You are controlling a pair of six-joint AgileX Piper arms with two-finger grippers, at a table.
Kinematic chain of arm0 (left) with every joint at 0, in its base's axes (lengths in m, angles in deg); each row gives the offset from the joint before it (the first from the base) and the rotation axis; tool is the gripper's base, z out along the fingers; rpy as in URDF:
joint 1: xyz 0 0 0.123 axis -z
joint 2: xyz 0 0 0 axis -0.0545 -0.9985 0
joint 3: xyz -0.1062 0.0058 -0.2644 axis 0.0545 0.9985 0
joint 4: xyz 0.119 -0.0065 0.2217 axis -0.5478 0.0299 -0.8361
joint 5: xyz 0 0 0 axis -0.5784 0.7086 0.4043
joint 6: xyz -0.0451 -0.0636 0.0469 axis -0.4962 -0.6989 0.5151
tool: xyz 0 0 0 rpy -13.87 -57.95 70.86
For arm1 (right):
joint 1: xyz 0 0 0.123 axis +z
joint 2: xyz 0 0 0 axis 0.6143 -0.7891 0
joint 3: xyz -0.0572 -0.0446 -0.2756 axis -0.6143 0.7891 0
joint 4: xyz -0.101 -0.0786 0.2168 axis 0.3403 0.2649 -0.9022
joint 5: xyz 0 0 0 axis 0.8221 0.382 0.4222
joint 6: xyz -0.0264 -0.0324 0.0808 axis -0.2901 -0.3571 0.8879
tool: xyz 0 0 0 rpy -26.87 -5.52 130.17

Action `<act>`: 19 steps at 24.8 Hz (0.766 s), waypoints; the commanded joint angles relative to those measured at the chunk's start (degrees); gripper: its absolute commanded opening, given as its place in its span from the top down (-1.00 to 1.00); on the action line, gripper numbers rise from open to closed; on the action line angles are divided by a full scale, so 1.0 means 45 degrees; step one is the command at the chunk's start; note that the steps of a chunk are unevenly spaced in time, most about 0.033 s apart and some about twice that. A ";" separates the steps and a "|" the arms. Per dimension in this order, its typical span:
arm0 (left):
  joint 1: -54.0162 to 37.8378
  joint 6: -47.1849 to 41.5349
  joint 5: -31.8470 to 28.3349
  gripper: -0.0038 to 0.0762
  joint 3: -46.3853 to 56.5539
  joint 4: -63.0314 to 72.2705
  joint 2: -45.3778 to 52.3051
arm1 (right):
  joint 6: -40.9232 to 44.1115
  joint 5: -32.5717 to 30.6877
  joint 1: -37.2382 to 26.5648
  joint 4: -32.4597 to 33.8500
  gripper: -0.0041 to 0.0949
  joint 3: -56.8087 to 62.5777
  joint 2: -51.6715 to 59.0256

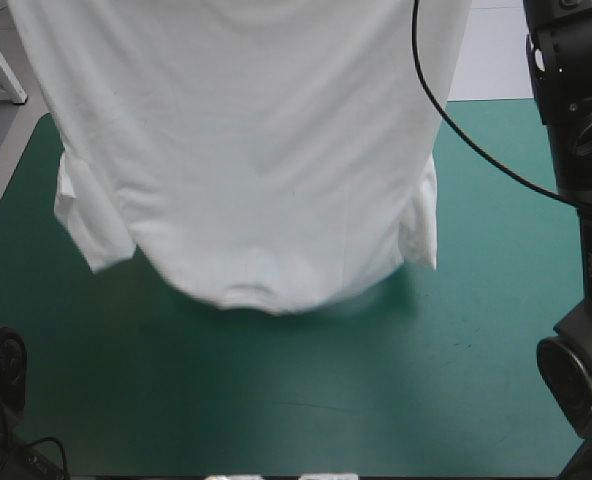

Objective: Fold the cloth

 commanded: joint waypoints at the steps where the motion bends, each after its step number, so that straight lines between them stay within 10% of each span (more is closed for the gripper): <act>1: 0.0670 0.0863 -0.2011 0.93 -0.0719 0.0475 -0.0086 | -0.0073 0.0852 -0.0797 -0.0371 0.95 -0.1357 0.0287; 5: 0.1113 0.1395 -0.0716 0.93 -0.0825 -0.0126 -0.0806 | -0.0918 -0.2961 -0.1196 -0.2547 0.95 -0.1436 0.0096; 11: 0.1113 -0.3294 0.5515 0.93 -0.0825 -0.4375 -0.2350 | -0.1845 -0.8798 -0.2235 -0.5794 0.95 -0.1436 -0.1867; 19: 0.1841 -0.4889 0.7000 0.93 0.1672 -0.7021 -0.3176 | -0.2408 -0.8778 -0.2576 -0.7788 0.95 0.1074 -0.2836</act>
